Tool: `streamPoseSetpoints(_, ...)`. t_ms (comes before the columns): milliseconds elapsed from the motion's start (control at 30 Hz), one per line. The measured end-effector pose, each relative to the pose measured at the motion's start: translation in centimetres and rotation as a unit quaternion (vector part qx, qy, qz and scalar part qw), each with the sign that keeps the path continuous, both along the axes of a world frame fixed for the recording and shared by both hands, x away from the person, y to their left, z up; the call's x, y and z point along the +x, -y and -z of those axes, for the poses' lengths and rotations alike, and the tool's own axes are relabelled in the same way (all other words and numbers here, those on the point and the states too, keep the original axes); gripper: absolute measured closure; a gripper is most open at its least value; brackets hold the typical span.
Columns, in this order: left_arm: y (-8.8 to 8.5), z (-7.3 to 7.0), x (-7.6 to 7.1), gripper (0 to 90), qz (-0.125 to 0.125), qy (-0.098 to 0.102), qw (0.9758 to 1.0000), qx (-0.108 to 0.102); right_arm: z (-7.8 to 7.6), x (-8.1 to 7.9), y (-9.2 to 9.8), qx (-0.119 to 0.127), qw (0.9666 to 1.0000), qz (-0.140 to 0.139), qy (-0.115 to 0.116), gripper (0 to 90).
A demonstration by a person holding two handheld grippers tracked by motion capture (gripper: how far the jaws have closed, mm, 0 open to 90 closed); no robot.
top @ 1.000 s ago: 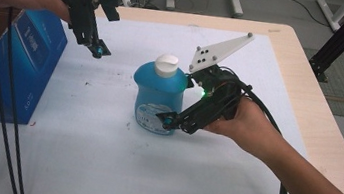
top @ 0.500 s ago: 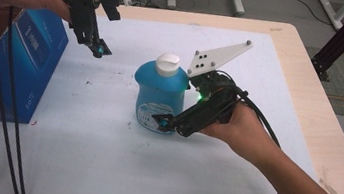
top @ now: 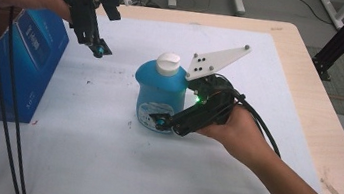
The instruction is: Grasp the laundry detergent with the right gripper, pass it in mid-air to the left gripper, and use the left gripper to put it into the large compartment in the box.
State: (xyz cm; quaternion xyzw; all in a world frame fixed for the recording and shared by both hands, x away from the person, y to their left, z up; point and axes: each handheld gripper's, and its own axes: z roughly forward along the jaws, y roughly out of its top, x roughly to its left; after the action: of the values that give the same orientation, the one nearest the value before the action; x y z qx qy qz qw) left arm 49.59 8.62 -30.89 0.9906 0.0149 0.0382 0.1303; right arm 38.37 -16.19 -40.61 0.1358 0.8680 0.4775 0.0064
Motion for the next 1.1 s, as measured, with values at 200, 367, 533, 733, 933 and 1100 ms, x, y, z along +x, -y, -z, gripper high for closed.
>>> streamPoseSetpoints(200, 0.01, 0.10, 0.07, 3.5, 0.000, -0.002, 1.0000, 0.000, 0.03, 0.06, 0.26, 0.012, 0.9999, 0.002, 0.002, 29.0)
streamPoseSetpoints(367, -0.01, 0.15, 0.09, 3.5, 0.001, -0.002, 1.0000, 0.000, 0.06, 0.06, 0.27, 0.015, 0.9998, 0.000, 0.010, 33.1)
streamPoseSetpoints(533, -0.03, 0.09, 0.08, 3.6, 0.000, -0.002, 1.0000, 0.000, 0.16, 0.03, 0.16, 0.017, 0.9998, 0.000, 0.013, 35.4)
streamPoseSetpoints(733, -0.03, 0.08, 0.07, 3.5, 0.000, -0.003, 1.0000, 0.000, 0.13, -0.08, 0.10, 0.018, 0.9996, -0.001, 0.023, 38.2)
streamPoseSetpoints(933, -0.02, 0.15, 0.08, 3.6, 0.000, -0.004, 1.0000, 0.001, 0.14, -0.16, 0.09, 0.023, 0.9992, -0.001, 0.034, 41.6)
streamPoseSetpoints(1100, -0.06, 0.10, 0.10, 3.5, 0.000, -0.003, 1.0000, 0.001, 0.22, -0.25, 0.07, 0.026, 0.9989, 0.001, 0.038, 42.5)
